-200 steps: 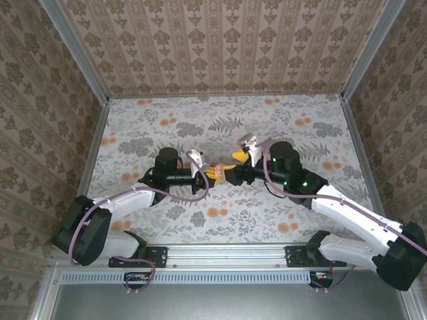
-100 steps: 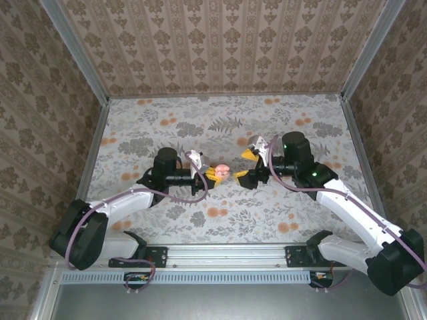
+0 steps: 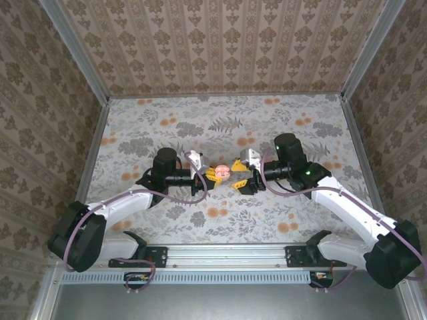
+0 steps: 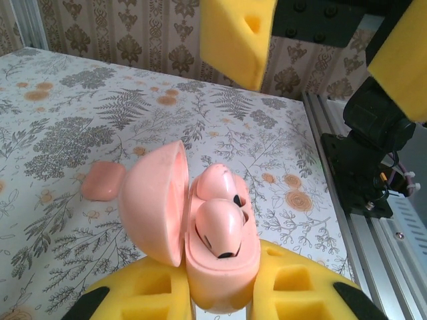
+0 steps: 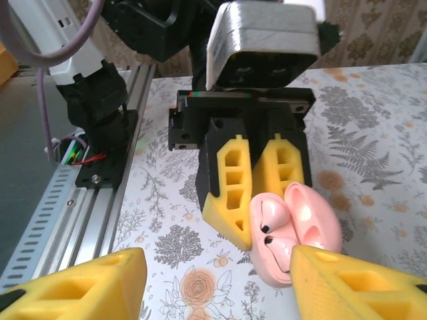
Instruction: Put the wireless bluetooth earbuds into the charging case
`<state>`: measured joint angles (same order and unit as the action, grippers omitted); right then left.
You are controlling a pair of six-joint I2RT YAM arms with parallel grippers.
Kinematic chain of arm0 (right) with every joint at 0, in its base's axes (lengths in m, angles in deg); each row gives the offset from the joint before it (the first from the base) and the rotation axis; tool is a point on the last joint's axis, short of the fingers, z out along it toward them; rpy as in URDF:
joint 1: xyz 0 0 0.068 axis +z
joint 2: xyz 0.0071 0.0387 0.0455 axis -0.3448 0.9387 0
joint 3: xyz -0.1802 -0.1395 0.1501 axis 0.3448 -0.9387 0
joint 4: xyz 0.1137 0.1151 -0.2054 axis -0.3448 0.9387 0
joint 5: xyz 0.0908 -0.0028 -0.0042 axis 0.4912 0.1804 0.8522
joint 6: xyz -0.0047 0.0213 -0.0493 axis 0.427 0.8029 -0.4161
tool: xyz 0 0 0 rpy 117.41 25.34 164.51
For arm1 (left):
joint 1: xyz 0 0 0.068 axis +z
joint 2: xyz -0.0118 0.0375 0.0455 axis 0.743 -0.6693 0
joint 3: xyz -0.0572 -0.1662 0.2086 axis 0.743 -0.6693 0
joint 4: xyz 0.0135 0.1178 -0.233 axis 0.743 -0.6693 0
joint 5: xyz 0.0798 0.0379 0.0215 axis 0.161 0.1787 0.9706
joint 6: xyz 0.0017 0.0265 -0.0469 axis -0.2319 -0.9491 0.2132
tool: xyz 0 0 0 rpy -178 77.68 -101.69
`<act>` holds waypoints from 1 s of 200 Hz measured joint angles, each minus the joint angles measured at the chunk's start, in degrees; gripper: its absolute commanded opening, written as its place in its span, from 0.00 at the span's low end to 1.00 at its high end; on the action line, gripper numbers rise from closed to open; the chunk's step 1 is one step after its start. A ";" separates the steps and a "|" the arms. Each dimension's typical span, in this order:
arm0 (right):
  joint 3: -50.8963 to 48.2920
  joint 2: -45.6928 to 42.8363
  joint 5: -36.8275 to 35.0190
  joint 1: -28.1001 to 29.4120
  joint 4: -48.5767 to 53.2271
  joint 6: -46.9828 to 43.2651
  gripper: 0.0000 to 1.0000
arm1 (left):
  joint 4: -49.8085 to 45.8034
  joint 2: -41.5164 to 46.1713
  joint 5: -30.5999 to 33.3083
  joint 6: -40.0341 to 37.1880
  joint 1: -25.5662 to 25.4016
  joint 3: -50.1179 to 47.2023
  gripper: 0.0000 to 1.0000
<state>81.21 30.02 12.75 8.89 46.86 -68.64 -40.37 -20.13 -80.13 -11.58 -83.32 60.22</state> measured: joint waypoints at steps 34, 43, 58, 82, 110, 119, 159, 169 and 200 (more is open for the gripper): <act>0.15 2.93 -0.02 1.03 0.61 -2.91 0.52 | -0.48 0.00 -0.02 0.00 -0.28 0.09 0.11; 0.24 3.48 -0.17 1.18 0.59 -3.13 0.51 | -0.59 0.00 -0.04 0.00 -0.28 0.09 0.11; 0.28 4.11 -0.39 1.22 0.37 -3.19 0.50 | -0.83 0.04 -0.02 0.00 -0.26 0.09 0.11; 0.28 4.52 -0.81 1.29 0.31 -3.30 0.49 | -0.85 0.11 -0.07 -0.02 -0.28 0.11 0.11; 0.55 5.31 -1.27 1.77 0.42 -4.24 0.48 | -0.87 0.11 -0.09 -0.04 -0.28 0.11 0.11; 0.68 5.64 -1.46 2.01 0.46 -4.50 0.47 | -1.09 0.11 -0.07 -0.07 -0.28 0.13 0.11; 0.98 6.27 -1.84 2.51 0.66 -5.14 0.47 | -2.54 0.70 0.33 -0.42 -0.26 0.15 0.11; 1.22 6.29 -1.92 2.62 0.92 -5.55 0.47 | -2.64 0.83 0.35 -0.42 -0.26 0.15 0.11; 1.33 6.25 -2.34 2.78 1.40 -5.92 0.47 | -2.97 0.85 0.35 -0.44 -0.26 0.17 0.11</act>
<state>82.55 36.27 10.41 11.67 48.26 -74.56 -43.34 -19.27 -79.78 -12.02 -83.58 60.39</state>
